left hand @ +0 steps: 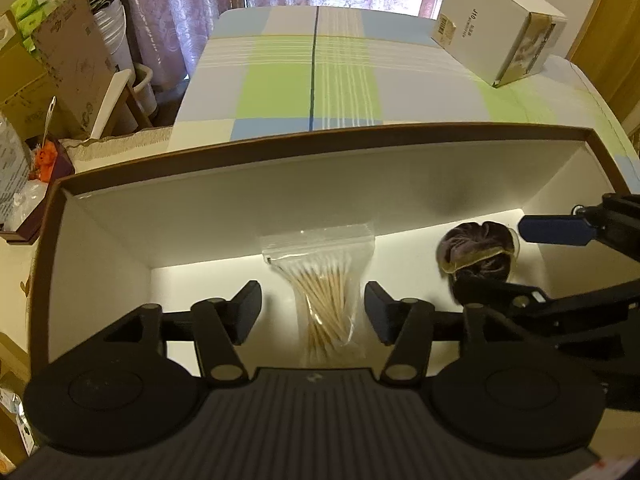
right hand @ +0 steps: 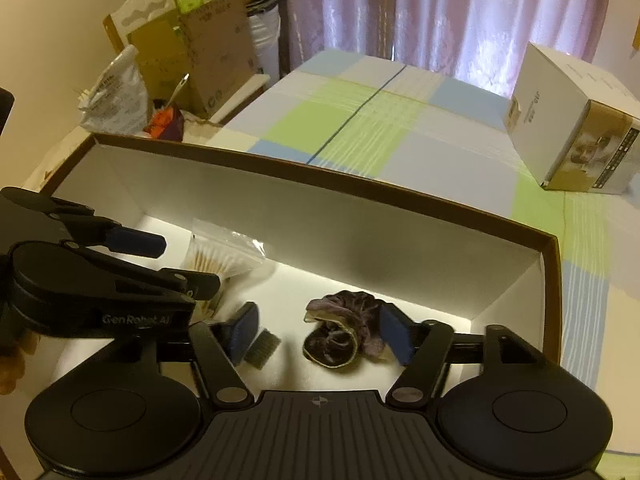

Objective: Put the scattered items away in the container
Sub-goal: 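Lower both items into the box and open both tools, then withdraw both tools from the box toward the remaining table items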

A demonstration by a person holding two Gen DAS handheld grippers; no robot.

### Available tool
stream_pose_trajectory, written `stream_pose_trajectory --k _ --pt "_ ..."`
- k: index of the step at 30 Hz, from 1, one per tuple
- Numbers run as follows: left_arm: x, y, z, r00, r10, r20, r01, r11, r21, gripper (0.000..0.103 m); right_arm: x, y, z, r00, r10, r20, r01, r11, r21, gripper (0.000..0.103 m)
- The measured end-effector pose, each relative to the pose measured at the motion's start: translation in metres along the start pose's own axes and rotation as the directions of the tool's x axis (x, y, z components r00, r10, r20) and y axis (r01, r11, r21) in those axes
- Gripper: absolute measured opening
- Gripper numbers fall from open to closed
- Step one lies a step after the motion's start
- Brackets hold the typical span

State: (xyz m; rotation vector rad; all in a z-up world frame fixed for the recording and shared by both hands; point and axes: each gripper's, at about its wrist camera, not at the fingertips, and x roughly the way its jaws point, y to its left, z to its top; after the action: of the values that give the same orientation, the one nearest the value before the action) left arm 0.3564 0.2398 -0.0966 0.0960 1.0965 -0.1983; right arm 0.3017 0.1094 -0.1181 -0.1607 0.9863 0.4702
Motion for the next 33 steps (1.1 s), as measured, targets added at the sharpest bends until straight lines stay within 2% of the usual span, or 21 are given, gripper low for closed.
stream_pose_trajectory --k 1,3,5,7,10,19,27,33 --pt "-0.002 0.001 0.0 1.0 0.003 0.0 -0.003 1.0 0.001 0.054 -0.002 0.001 0.0 1.0 0.0 0.007 0.0 1.0 -0.004 0.074" --pt "-0.006 0.002 -0.002 1.0 0.024 0.008 -0.024 1.0 0.008 0.066 -0.006 0.002 -0.001 1.0 -0.006 0.019 0.007 1.0 -0.016 0.079" --pt "-0.012 0.002 -0.003 0.999 0.038 0.02 -0.038 0.999 0.013 0.067 -0.013 0.004 -0.002 0.999 -0.011 0.033 0.012 0.999 -0.034 0.092" --pt "-0.018 0.003 -0.005 0.999 0.034 0.022 -0.034 0.999 0.005 0.069 -0.02 0.006 -0.003 0.998 -0.021 0.055 0.024 0.999 -0.049 0.095" --pt "-0.029 0.001 -0.007 0.998 0.047 0.036 -0.047 0.999 -0.001 0.085 -0.033 0.009 -0.005 0.996 -0.025 0.083 0.031 0.997 -0.069 0.101" --pt "-0.071 -0.009 -0.02 0.99 0.085 0.109 -0.087 0.996 0.013 0.099 -0.075 0.018 -0.021 0.988 0.018 0.152 -0.003 0.995 -0.102 0.101" --pt "-0.106 -0.008 -0.044 0.983 0.114 0.141 -0.113 0.993 -0.018 0.1 -0.117 0.019 -0.046 0.976 0.072 0.205 -0.053 0.994 -0.093 0.101" --pt "-0.143 -0.009 -0.068 0.974 0.113 0.198 -0.105 0.993 -0.051 0.1 -0.147 0.025 -0.069 0.967 0.125 0.224 -0.095 0.986 -0.14 0.101"
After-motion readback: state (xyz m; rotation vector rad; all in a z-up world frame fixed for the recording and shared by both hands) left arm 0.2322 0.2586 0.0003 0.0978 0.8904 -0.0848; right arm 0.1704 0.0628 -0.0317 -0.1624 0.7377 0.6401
